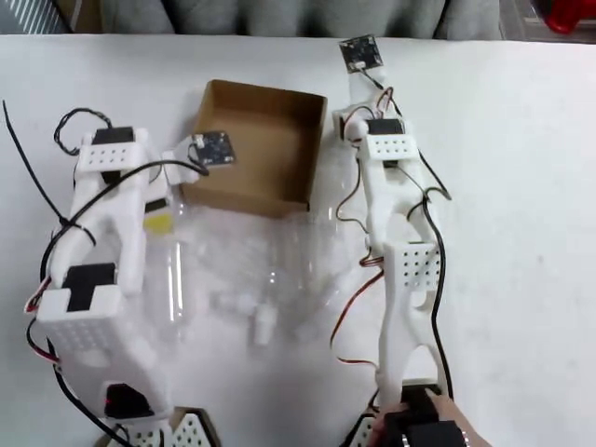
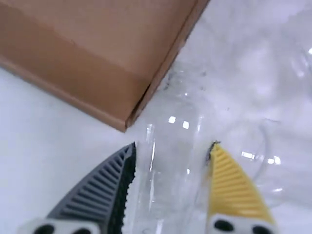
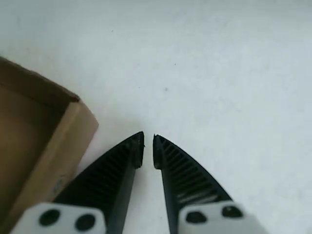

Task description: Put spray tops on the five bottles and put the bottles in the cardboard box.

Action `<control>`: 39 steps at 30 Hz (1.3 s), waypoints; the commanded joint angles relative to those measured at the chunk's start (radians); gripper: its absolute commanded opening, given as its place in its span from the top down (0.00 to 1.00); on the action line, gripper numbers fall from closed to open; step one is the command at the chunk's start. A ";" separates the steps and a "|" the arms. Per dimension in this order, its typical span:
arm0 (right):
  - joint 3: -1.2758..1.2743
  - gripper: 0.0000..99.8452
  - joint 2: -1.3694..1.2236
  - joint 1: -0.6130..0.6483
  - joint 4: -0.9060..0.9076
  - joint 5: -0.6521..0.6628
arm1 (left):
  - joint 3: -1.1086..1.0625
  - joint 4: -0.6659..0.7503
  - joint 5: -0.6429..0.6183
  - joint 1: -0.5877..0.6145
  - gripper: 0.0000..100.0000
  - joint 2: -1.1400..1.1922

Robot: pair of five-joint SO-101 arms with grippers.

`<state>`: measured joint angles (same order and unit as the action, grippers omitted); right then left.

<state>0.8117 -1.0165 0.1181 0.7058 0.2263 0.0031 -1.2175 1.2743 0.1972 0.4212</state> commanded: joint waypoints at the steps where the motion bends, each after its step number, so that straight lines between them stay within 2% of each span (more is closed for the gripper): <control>1: 0.046 0.99 0.024 0.010 -0.013 0.015 | 0.023 -0.055 -0.026 0.044 0.88 0.033; 3: 0.046 0.99 0.024 0.010 -0.016 0.017 | 0.029 -0.137 -0.020 0.050 0.90 0.031; 8: 0.046 0.99 0.024 0.010 -0.015 0.018 | 0.031 -0.307 0.109 0.053 0.91 0.031; 13: 0.046 0.99 0.024 0.010 -0.010 0.018 | 0.031 -0.322 0.107 0.070 0.91 0.022; 17: 0.046 0.99 0.024 0.010 -0.008 0.018 | 0.031 -0.279 0.034 0.117 0.91 -0.033; 22: 0.046 0.99 0.024 0.010 -0.008 0.020 | 0.031 -0.167 -0.140 0.180 0.91 -0.067; 27: 0.046 0.99 0.024 0.010 -0.008 0.020 | 0.031 -0.063 -0.394 0.232 0.91 -0.067; 31: 0.046 0.99 0.024 0.010 -0.008 0.020 | 0.023 0.015 -0.695 0.280 0.90 -0.065; 35: 0.046 0.99 0.024 0.012 -0.008 0.020 | 0.023 0.023 -1.010 0.344 0.90 -0.064; 39: 0.046 0.99 0.024 0.012 -0.008 0.020 | 0.023 0.026 -1.112 0.389 0.78 -0.070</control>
<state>0.8117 -1.0165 0.1212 0.7058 0.2355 0.0230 -1.2175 0.2386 0.5271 0.3675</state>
